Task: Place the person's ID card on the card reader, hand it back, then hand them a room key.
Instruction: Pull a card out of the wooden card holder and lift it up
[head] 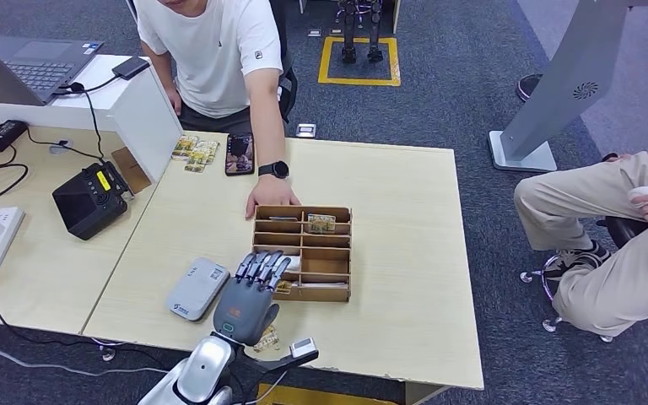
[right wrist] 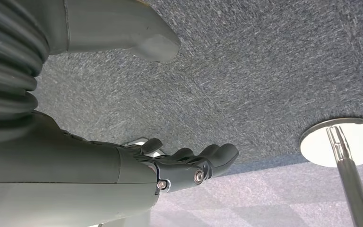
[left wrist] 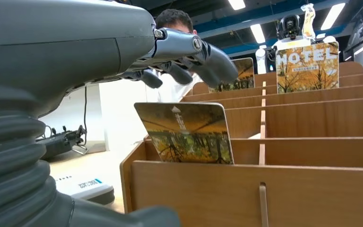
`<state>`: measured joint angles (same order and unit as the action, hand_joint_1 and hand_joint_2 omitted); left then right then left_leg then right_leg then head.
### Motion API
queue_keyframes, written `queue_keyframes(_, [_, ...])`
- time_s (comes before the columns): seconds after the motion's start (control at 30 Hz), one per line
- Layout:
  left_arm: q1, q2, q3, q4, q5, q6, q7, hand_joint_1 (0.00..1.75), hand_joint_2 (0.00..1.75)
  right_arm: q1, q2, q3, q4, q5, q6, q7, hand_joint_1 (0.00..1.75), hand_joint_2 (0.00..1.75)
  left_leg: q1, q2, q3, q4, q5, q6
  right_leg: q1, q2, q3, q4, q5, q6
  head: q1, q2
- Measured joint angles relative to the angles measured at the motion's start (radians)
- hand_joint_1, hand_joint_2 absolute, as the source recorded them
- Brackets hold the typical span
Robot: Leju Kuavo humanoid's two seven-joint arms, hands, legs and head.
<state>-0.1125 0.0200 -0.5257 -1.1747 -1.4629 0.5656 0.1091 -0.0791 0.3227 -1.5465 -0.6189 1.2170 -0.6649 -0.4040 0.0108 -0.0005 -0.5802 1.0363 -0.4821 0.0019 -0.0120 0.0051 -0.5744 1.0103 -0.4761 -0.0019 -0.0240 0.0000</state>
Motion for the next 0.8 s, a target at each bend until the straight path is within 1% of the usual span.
queue_keyframes(0.07, [0.0, -0.002, 0.0, 0.007, 0.004, 0.003, 0.0, 0.51, 1.75, 0.0, 0.0, 0.0, 0.0, 0.0, 0.0, 0.0, 0.0, 1.75, 0.0, 0.0, 0.0, 0.0, 0.0, 0.0, 0.0, 0.0, 0.0, 0.0, 0.0, 0.0, 0.0, 0.0])
queue_keyframes(0.2, [-0.001, -0.004, 0.0, 0.019, 0.009, 0.012, 0.001, 0.78, 1.75, 0.0, 0.0, 0.0, 0.0, 0.0, 0.0, 0.0, 0.0, 1.75, 0.0, 0.0, 0.0, 0.0, 0.0, 0.0, 0.0, 0.0, 0.0, 0.0, 0.0, 0.0, 0.0, 0.0])
queue_keyframes(0.27, [-0.001, -0.006, 0.0, 0.024, 0.009, 0.014, 0.002, 0.84, 1.75, 0.0, 0.0, 0.0, 0.0, 0.0, 0.0, 0.0, 0.0, 1.75, 0.0, 0.0, 0.0, 0.0, 0.0, 0.0, 0.0, 0.0, 0.0, 0.0, 0.0, 0.0, 0.0, 0.0])
queue_keyframes(0.4, [-0.002, -0.01, 0.0, 0.031, 0.009, 0.024, 0.004, 1.1, 1.75, 0.0, 0.0, 0.0, 0.0, 0.0, 0.0, 0.0, 0.0, 1.75, 0.0, 0.0, 0.0, 0.0, 0.0, 0.0, 0.0, 0.0, 0.0, 0.0, 0.0, 0.0, 0.0, 0.0])
queue_keyframes(0.47, [-0.003, -0.012, 0.0, 0.033, 0.008, 0.031, 0.006, 1.12, 1.75, 0.0, 0.0, 0.0, 0.0, 0.0, 0.0, 0.0, 0.0, 1.75, 0.0, 0.0, 0.0, 0.0, 0.0, 0.0, 0.0, 0.0, 0.0, 0.0, 0.0, 0.0, 0.0, 0.0])
queue_keyframes(0.6, [-0.008, -0.016, 0.0, 0.034, 0.002, 0.043, 0.015, 1.44, 1.75, 0.0, 0.0, 0.0, 0.0, 0.0, 0.0, 0.0, 0.0, 1.75, 0.0, 0.0, 0.0, 0.0, 0.0, 0.0, 0.0, 0.0, 0.0, 0.0, 0.0, 0.0, 0.0, 0.0])
queue_keyframes(0.8, [-0.009, -0.017, 0.0, 0.037, -0.015, 0.069, 0.024, 1.68, 1.75, 0.0, 0.0, 0.0, 0.0, 0.001, 0.0, 0.0, 0.0, 1.75, 0.0, 0.0, 0.0, 0.0, 0.0, 0.0, 0.0, 0.0, 0.0, 0.0, 0.0, 0.0, 0.0, 0.0])
